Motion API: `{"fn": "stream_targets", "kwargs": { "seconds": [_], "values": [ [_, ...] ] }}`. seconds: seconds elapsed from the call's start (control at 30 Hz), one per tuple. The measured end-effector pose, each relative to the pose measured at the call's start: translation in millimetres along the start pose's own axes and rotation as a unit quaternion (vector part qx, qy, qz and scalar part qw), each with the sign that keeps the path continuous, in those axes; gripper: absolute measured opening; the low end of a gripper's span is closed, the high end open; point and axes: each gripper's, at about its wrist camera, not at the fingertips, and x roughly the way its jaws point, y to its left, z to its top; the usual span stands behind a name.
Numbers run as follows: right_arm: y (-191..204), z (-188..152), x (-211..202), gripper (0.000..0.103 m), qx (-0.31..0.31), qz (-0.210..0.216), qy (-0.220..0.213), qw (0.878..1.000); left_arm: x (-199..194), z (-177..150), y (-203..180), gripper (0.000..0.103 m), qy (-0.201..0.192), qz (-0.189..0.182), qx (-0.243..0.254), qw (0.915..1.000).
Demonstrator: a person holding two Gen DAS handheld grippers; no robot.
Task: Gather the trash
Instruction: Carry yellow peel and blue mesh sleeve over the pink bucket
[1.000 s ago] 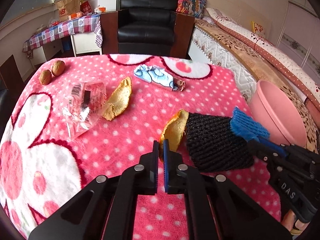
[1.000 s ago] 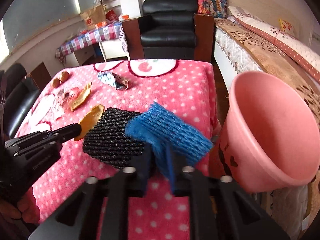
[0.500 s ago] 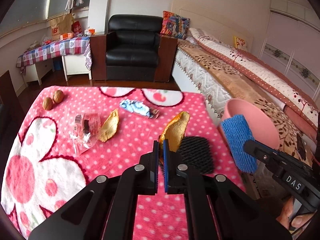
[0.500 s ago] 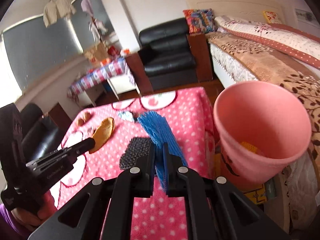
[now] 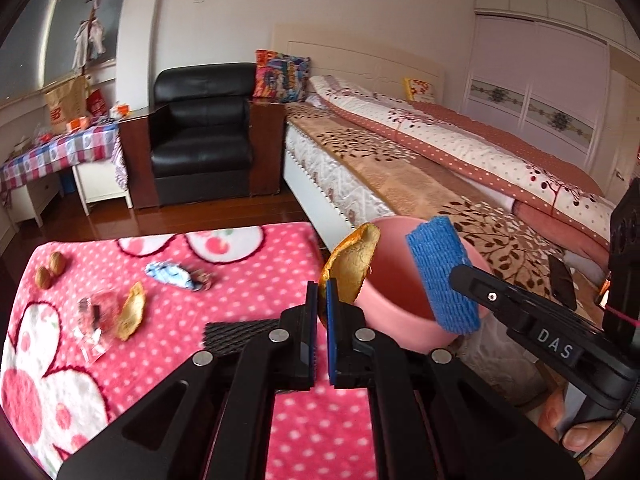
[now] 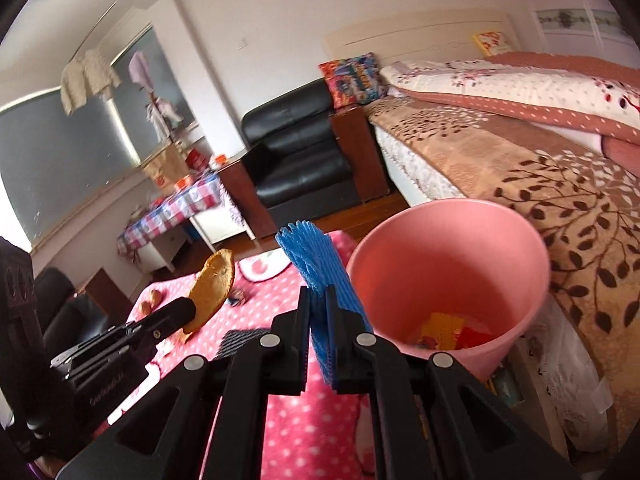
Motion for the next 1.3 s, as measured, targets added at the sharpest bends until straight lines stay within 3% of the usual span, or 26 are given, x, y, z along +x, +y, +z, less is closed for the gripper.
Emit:
{"fn": "stream_targets", "kwargs": {
  "seconds": [0.6,1.1,1.2,1.3],
  "values": [
    [-63.8,13.9,23.3,0.007,0.037,-0.054,-0.004,0.998,62.2,13.0,-57.5,0.003,0.018,-0.049,0.03,0.9982],
    [-100.0,12.2,44.5,0.007,0.052,-0.072,0.016,0.996,109.7,4.5,-79.7,0.003,0.054,-0.05,0.046,0.9962],
    [-103.1,11.6,46.9,0.009,0.05,-0.076,0.02,0.996,113.7,3.6,-82.2,0.003,0.055,-0.05,0.045,0.9962],
    [-105.3,10.9,48.8,0.019,0.049,-0.083,0.022,0.995,117.4,4.9,-84.4,0.004,0.057,-0.049,0.044,0.9961]
  ]
}}
